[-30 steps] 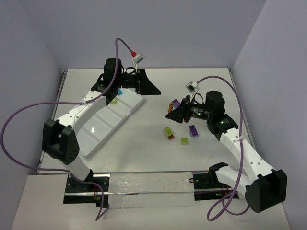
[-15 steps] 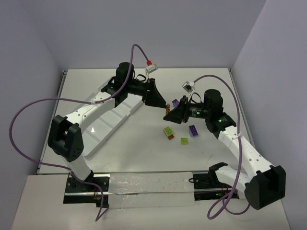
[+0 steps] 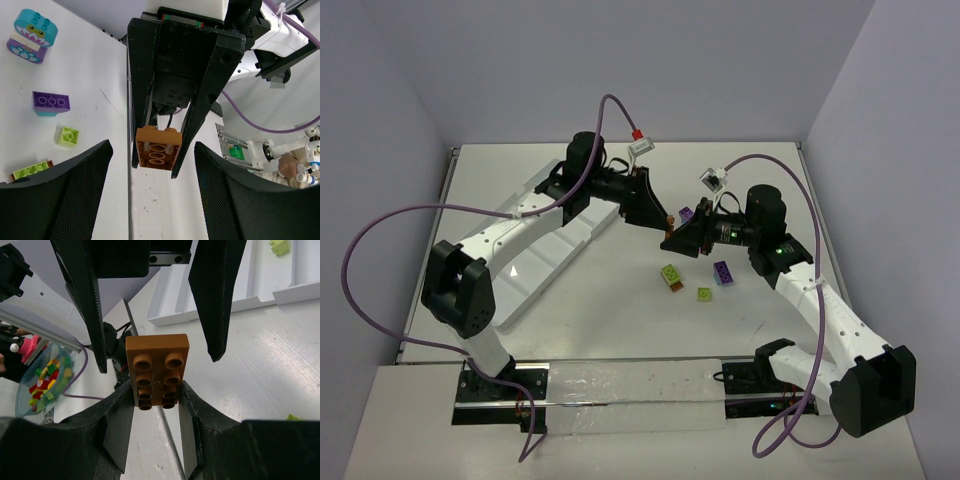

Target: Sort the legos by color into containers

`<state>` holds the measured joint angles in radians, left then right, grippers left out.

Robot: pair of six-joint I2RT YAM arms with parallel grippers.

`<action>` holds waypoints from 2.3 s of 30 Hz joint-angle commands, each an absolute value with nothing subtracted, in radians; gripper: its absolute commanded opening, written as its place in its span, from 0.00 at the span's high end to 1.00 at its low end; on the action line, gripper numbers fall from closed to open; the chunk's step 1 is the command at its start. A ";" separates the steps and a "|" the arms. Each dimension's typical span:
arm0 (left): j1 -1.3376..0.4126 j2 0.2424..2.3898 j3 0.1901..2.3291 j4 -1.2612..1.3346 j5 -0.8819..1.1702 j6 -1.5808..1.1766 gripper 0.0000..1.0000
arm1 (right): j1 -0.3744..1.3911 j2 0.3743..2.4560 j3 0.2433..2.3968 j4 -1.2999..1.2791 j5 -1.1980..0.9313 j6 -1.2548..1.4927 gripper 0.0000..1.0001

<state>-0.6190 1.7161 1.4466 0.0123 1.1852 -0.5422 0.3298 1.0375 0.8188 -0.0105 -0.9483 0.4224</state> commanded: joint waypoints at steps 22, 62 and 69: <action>-0.648 1.757 1.513 0.055 1.229 -0.544 1.00 | 0.342 1.040 0.855 0.008 -0.924 0.407 0.85; -0.109 1.649 1.271 -0.522 -0.412 -0.807 1.00 | 0.341 0.923 0.840 -0.251 -0.264 0.402 0.00; -0.104 1.734 1.309 -0.510 -0.444 -0.831 1.00 | 0.342 0.911 0.827 -0.250 -0.254 0.406 0.00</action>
